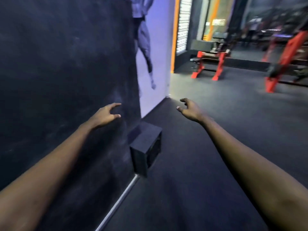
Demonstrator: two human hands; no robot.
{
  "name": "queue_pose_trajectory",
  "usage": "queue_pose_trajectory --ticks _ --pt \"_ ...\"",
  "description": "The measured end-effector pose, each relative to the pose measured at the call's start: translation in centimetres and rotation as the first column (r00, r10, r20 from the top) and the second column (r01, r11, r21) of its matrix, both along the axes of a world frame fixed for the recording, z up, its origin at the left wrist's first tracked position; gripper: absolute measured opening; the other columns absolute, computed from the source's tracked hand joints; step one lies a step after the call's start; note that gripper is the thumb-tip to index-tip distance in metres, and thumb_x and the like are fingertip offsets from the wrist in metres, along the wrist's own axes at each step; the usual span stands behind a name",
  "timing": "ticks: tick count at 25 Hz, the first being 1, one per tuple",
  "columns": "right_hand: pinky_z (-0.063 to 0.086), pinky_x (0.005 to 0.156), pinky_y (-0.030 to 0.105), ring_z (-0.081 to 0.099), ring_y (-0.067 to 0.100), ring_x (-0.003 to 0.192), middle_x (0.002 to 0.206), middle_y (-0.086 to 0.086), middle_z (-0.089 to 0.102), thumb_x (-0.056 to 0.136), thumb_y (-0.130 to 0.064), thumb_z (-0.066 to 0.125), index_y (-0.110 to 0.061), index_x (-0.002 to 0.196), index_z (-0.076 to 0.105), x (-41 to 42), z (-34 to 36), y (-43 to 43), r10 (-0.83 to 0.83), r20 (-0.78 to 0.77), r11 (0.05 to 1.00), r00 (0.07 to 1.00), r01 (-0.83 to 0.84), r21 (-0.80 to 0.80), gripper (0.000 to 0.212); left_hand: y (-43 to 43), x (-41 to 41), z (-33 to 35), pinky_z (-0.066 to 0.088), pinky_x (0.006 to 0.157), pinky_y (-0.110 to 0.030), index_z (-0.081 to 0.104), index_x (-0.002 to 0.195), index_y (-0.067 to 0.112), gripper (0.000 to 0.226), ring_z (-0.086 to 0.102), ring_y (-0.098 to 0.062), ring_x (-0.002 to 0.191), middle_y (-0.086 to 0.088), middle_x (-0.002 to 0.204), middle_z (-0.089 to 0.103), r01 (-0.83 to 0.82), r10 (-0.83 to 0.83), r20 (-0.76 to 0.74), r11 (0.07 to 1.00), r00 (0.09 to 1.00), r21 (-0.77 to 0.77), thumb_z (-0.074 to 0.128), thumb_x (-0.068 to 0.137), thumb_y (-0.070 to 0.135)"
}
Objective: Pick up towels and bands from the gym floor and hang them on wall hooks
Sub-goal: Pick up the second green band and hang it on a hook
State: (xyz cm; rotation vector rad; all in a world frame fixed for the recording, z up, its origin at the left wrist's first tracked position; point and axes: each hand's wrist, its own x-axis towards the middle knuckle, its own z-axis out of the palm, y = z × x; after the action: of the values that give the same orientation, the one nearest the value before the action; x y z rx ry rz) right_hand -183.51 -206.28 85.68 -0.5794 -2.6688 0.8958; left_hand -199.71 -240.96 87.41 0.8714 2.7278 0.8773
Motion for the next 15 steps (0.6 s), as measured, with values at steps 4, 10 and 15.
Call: queue_pose_trajectory --ticks 4,10,15 --pt "0.039 0.107 0.033 0.049 0.027 0.134 0.145 0.012 0.052 0.094 -0.038 0.06 -0.011 0.144 0.046 4.1 -0.9 10.3 -0.278 0.082 0.961 0.957 0.276 0.03 0.059 12.8 -4.7 -1.1 0.033 0.109 -0.03 0.046 0.142 0.032 0.057 0.044 -0.018 0.136 0.0 0.146 0.05 0.236 -0.237 -0.015 0.971 0.971 -0.038 0.066 0.089 0.024" --pt "0.038 0.111 0.034 0.047 0.026 0.136 0.148 0.011 0.048 0.092 -0.044 0.061 -0.011 0.146 0.042 9.1 -1.4 19.2 -0.521 0.124 0.852 0.844 0.523 0.023 0.067 30.9 -7.9 -2.0 0.033 0.105 -0.026 0.049 0.142 0.024 0.057 0.047 -0.017 0.133 0.001 0.146 0.05 0.5 -0.5 -0.029 0.866 0.865 -0.007 0.068 0.089 0.032" --pt "0.037 0.112 0.035 0.044 0.027 0.138 0.151 0.012 0.044 0.092 -0.046 0.061 -0.01 0.148 0.039 15.2 -2.9 26.8 -0.681 0.196 0.723 0.705 0.69 0.028 0.07 46.9 -5.7 -3.6 0.034 0.103 -0.026 0.045 0.144 0.018 0.064 0.045 -0.019 0.135 -0.005 0.146 0.049 0.698 -0.696 0.047 0.716 0.716 -0.013 0.072 0.087 0.028"
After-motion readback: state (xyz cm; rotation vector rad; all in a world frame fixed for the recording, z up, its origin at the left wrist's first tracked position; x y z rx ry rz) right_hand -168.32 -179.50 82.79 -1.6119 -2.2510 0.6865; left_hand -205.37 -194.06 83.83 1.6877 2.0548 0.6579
